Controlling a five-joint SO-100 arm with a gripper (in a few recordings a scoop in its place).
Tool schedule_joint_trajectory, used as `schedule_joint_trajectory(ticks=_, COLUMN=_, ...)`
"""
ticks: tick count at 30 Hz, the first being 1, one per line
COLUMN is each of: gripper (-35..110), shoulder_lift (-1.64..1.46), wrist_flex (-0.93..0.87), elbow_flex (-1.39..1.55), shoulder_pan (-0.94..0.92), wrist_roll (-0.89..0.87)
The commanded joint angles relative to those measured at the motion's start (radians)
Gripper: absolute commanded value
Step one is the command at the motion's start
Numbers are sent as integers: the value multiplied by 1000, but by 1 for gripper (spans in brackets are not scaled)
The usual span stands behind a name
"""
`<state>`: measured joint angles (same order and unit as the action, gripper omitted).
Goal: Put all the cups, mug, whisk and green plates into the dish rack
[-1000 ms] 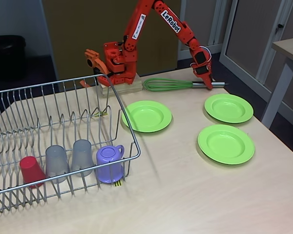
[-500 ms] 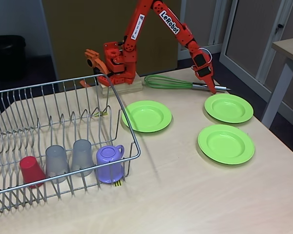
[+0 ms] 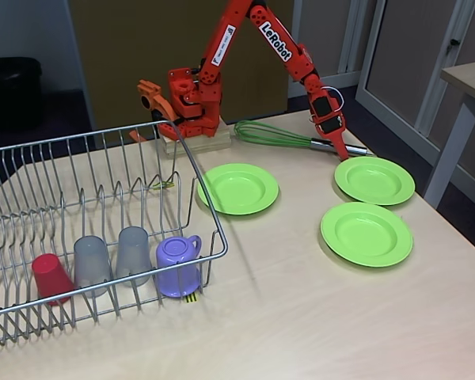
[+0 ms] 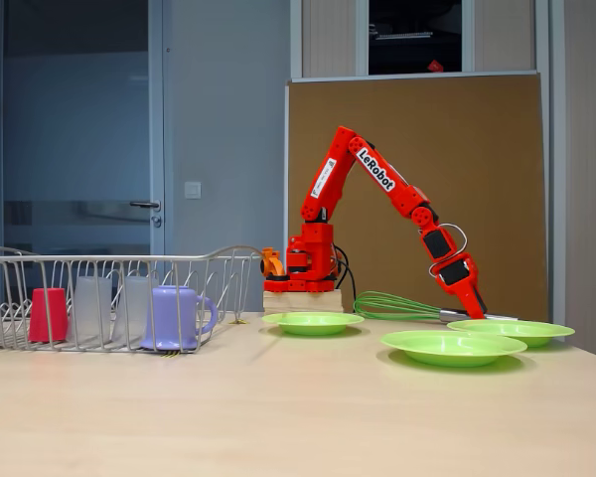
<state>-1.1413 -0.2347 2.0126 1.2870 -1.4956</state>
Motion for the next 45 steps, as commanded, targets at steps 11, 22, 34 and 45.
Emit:
schedule_joint_trajectory(ticks=11, gripper=0, shoulder_lift=-28, wrist_flex=-26, elbow_flex=43, shoulder_pan=3, wrist_roll=-63)
schedule_joint_trajectory(ticks=22, gripper=0, shoulder_lift=-199, wrist_flex=-273, elbow_flex=-28, shoulder_pan=21, wrist_roll=-118)
schedule_joint_trajectory(ticks=34, gripper=0, shoulder_lift=-276, wrist_flex=-710, elbow_flex=-396, shoulder_pan=-12, wrist_roll=58)
schedule_joint_trajectory(ticks=45, gripper=0, shoulder_lift=-256, wrist_flex=-974, elbow_flex=-643, shoulder_pan=-106, wrist_roll=347)
